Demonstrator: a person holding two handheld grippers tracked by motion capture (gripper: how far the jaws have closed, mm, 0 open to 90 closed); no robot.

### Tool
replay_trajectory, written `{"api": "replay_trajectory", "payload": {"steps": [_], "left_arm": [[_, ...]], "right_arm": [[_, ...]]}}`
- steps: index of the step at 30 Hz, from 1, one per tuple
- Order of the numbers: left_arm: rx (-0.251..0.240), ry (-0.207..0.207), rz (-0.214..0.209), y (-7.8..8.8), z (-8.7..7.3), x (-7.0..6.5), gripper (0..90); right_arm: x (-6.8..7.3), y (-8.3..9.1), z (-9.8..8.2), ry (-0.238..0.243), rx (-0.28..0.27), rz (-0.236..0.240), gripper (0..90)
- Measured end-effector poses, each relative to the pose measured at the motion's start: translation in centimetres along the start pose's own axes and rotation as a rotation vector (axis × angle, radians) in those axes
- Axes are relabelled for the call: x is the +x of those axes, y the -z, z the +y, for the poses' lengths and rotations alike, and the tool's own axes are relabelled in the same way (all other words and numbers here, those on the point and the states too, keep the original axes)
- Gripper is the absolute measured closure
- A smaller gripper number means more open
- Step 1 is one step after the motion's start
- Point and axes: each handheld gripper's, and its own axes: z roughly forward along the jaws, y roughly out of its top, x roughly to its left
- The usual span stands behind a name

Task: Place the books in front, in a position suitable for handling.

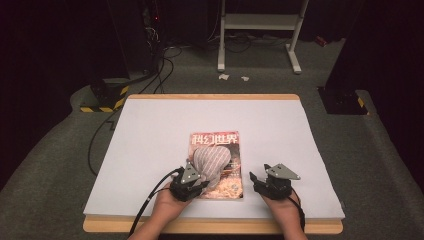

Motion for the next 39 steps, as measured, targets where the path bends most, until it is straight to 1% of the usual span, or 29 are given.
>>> {"api": "replay_trajectory", "payload": {"steps": [4,7,10,13,14,18,23,27,30,34,39], "left_arm": [[0.002,-0.012,-0.011,-0.2,0.2,-0.5,72.6],[0.003,-0.027,-0.023,-0.5,0.5,-1.0,72.7],[0.004,-0.032,-0.030,-0.7,0.7,-1.4,72.7],[0.007,-0.048,-0.040,-1.1,1.0,-2.0,72.7],[0.007,-0.052,-0.050,-1.4,1.2,-2.3,72.6],[0.006,-0.055,-0.066,-1.9,1.6,-2.8,72.6],[0.008,-0.065,-0.087,-2.6,2.3,-3.7,72.6],[0.007,-0.081,-0.103,-3.3,2.8,-4.5,72.6],[0.007,-0.088,-0.114,-3.8,3.3,-5.1,72.6],[0.012,-0.092,-0.118,-4.0,3.5,-5.4,72.6],[0.008,-0.093,-0.120,-4.4,3.8,-5.8,72.5]], "right_arm": [[-0.1,0.2,0.0,0.001,0.000,-0.004,36.4],[-0.7,0.5,0.1,-0.015,-0.005,-0.016,36.4],[-1.0,0.6,0.0,-0.022,-0.004,-0.025,36.4],[-1.4,0.8,0.0,-0.028,-0.007,-0.039,36.2],[-1.6,1.0,-0.1,-0.031,-0.008,-0.053,36.1],[-2.0,1.3,-0.1,-0.033,-0.010,-0.068,36.2],[-3.3,2.0,-0.4,-0.037,-0.011,-0.118,36.3],[-4.2,2.4,-0.6,-0.047,-0.011,-0.148,36.4],[-5.1,2.8,-0.9,-0.063,-0.006,-0.163,36.3],[-5.4,2.9,-1.2,-0.054,0.008,-0.169,36.3],[-5.2,3.0,-1.3,-0.055,-0.002,-0.162,36.3]]}}
